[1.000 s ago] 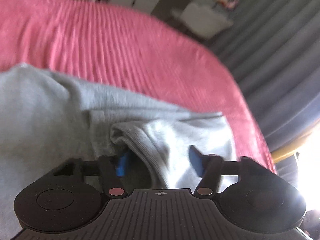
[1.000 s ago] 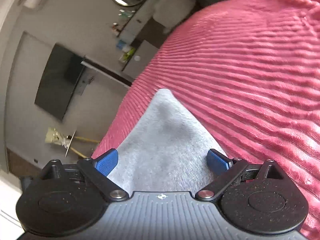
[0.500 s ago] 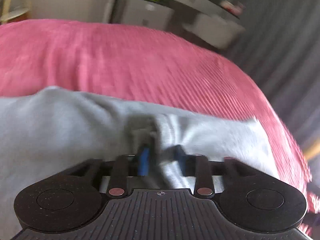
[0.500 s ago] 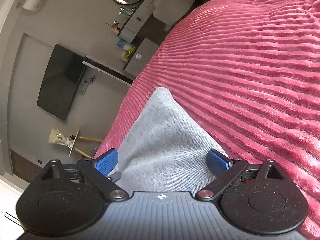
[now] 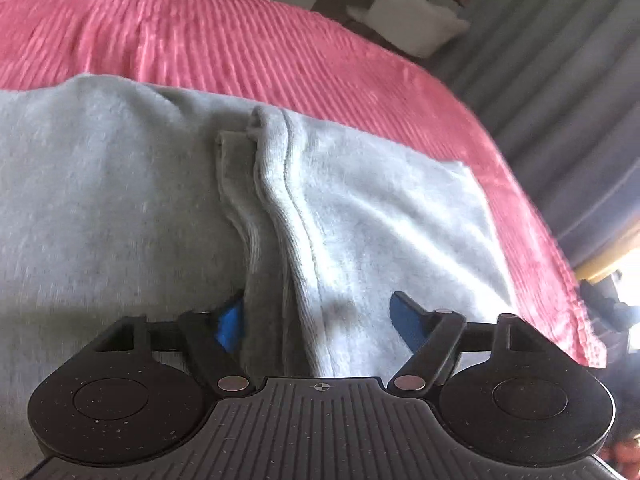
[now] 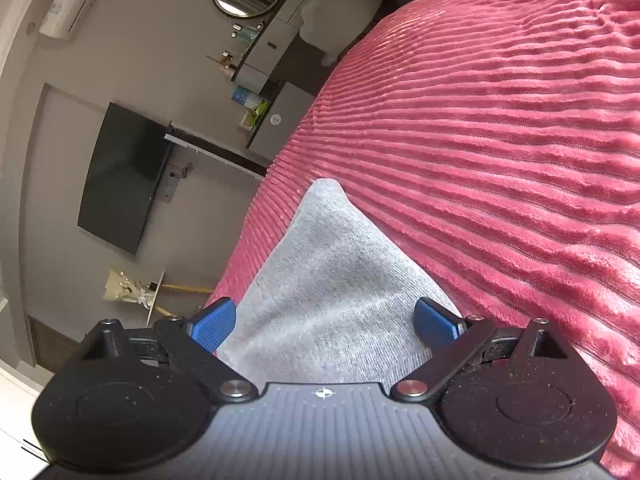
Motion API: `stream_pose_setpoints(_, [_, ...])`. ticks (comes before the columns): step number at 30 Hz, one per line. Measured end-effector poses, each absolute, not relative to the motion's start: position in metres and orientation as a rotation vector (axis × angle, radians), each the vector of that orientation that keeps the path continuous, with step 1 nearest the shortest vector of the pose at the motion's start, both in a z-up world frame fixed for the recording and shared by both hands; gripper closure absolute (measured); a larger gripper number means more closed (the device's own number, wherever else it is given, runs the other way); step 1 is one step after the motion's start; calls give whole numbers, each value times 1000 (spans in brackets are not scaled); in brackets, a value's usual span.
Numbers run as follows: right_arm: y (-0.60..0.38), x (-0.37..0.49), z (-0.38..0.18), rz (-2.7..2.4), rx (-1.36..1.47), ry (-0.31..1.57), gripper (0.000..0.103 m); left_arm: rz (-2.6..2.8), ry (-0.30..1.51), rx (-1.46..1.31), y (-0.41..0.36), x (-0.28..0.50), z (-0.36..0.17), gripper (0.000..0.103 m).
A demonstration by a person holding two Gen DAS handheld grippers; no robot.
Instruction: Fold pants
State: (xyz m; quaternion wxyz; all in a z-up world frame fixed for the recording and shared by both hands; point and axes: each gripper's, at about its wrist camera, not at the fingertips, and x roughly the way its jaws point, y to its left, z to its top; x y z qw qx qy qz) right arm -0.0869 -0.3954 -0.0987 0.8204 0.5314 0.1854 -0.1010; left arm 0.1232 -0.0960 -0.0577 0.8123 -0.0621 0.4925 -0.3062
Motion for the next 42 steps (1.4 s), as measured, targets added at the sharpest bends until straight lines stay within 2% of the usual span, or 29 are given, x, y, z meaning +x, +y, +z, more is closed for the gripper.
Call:
stream_pose_setpoints(1, [-395,-89,-97,-221,1129,392,7,-635,1048,-95,-97,126,-56,64])
stream_pose_setpoints(2, [-395,-91,-95,-231,1132,396,7,-630,1049,-81,-99,128,-55,82])
stream_pose_setpoints(9, [-388,-112,-83,-192,1191,444,7,-648,1013,-148,-86,122,-44,85])
stream_pose_setpoints(14, [-379,-108,-103,-142,1334,523,7,-656,1000,-195,-80,121,-35,85])
stream_pose_setpoints(21, [-400,-110,-120,-209,1440,391,7,-669,1026,-217,-80,121,-42,83])
stream_pose_setpoints(24, [-401,-110,-128,-208,1481,370,7,-670,1073,-231,-80,121,-53,69])
stream_pose_setpoints(26, [-400,-108,-126,-185,1454,371,7,-708,1107,-253,-78,122,-60,44])
stream_pose_setpoints(28, [-400,-106,-124,-172,1443,371,7,-734,1123,-285,-78,125,-65,39])
stream_pose_setpoints(30, [-401,-105,-126,-163,1454,361,7,-718,1111,-287,-81,128,-65,54])
stream_pose_setpoints(31, [-401,-105,-127,-163,1461,359,7,-702,1102,-275,-83,130,-65,86])
stream_pose_setpoints(39, [-401,-95,-124,-118,1436,376,8,-684,1057,-293,-81,125,-56,87])
stream_pose_setpoints(42, [-404,-91,-127,-188,1436,387,12,-675,1042,-306,-75,127,-50,87])
